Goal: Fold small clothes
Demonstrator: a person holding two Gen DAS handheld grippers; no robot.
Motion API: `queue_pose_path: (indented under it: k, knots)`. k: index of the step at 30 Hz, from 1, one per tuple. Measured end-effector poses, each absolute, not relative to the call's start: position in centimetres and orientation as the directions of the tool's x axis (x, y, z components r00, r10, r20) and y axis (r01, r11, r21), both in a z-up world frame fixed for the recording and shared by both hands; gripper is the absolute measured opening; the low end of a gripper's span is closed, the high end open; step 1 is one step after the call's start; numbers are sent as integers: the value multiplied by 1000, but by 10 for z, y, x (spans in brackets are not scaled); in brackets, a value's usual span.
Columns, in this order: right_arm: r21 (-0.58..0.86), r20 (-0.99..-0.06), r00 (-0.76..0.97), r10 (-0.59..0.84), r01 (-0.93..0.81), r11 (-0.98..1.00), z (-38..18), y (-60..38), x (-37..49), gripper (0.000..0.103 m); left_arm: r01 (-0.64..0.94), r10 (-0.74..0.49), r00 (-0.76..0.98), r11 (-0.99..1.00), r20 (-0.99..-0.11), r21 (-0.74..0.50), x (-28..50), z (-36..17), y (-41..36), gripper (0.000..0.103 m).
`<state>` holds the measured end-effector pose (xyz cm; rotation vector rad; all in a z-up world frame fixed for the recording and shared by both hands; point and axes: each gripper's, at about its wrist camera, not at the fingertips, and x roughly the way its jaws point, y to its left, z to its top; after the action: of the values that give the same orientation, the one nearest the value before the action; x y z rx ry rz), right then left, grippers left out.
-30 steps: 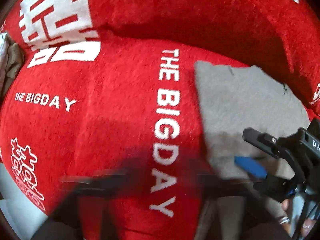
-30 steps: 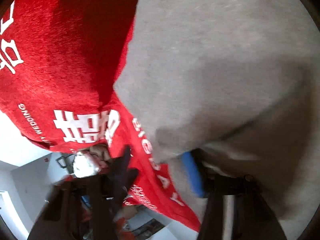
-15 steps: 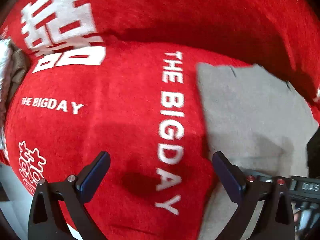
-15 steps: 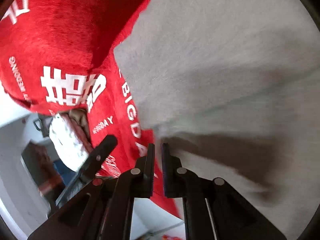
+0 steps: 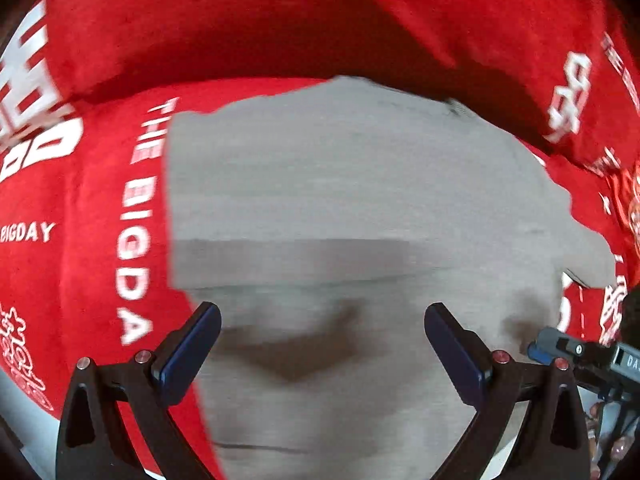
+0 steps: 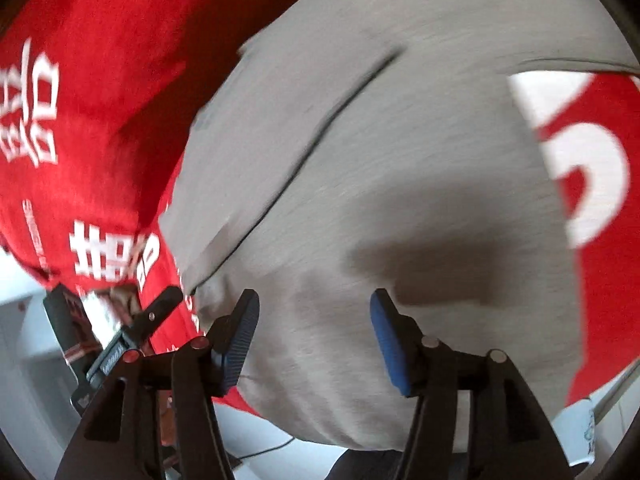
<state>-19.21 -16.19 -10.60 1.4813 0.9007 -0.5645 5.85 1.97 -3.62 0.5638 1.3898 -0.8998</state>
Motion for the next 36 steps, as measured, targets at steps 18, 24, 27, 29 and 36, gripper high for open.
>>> queue_pose_path:
  k: [18, 24, 27, 29, 36]
  knots:
    - [635, -769, 636, 54, 771, -44, -148, -289, -191, 17, 846, -119, -49, 522, -992, -105, -25, -41, -53, 102]
    - [658, -747, 658, 93, 752, -41, -140, -284, -217, 22, 853, -85, -37, 516, -996, -76, -33, -42, -60, 102]
    - [728, -670, 736, 96, 677, -109, -137, -282, -246, 33, 858, -83, -28, 509, -996, -66, -39, -38, -67, 102]
    - [744, -649, 757, 76, 652, -147, -135, -280, -265, 56, 865, -79, -21, 499, -997, -58, -46, -38, -74, 102]
    - [697, -693, 720, 41, 683, -218, -137, -275, -321, 57, 905, -52, -2, 424, -999, -24, -82, -40, -104, 102]
